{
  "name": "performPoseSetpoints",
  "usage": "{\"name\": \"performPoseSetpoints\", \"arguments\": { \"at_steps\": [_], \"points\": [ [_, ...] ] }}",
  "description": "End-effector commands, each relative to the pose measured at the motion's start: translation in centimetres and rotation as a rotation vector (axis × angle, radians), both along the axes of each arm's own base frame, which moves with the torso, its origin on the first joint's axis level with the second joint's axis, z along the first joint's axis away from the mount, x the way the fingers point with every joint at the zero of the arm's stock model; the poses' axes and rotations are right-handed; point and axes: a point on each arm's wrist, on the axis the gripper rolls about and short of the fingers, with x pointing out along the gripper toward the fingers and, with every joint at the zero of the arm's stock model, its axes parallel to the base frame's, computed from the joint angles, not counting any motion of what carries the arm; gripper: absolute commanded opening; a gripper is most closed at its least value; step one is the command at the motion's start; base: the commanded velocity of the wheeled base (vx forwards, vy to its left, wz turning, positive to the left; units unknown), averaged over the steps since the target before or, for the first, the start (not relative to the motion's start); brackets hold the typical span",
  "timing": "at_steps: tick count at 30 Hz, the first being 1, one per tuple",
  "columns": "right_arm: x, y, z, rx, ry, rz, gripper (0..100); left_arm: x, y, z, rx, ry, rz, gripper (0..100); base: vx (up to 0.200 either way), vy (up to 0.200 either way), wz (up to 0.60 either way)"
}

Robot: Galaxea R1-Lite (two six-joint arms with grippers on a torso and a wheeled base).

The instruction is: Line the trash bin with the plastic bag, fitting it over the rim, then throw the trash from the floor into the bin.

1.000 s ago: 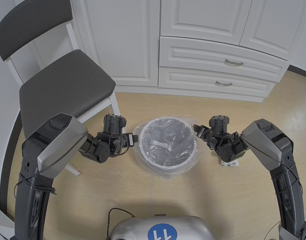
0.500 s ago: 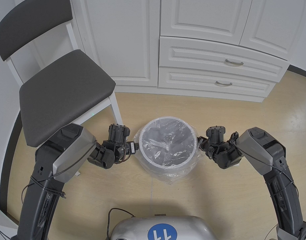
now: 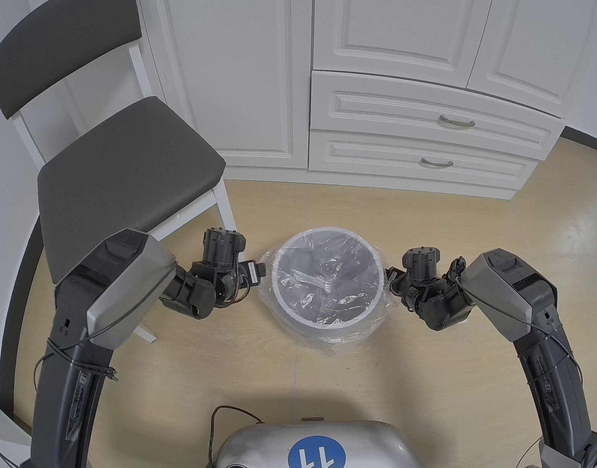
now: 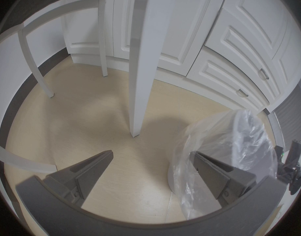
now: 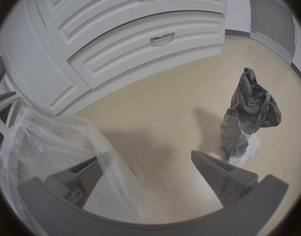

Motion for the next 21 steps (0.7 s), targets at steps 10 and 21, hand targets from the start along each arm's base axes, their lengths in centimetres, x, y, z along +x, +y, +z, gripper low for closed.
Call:
{"name": "performPoseSetpoints", "arguments": {
  "at_steps": [10,21],
  "points": [
    [-0.2,-0.4,-0.5,-0.005,0.019,-0.007,100,-6.9,7.3,1.2,0.048,0.042,-0.52,100,0.0,0.0,0.0],
    [-0.3,-0.4,-0.9,-0.007,0.025,-0.005,100,-5.9,7.1,-2.4,0.068,0.05,-0.547,100,0.0,0.0,0.0]
  ]
}}
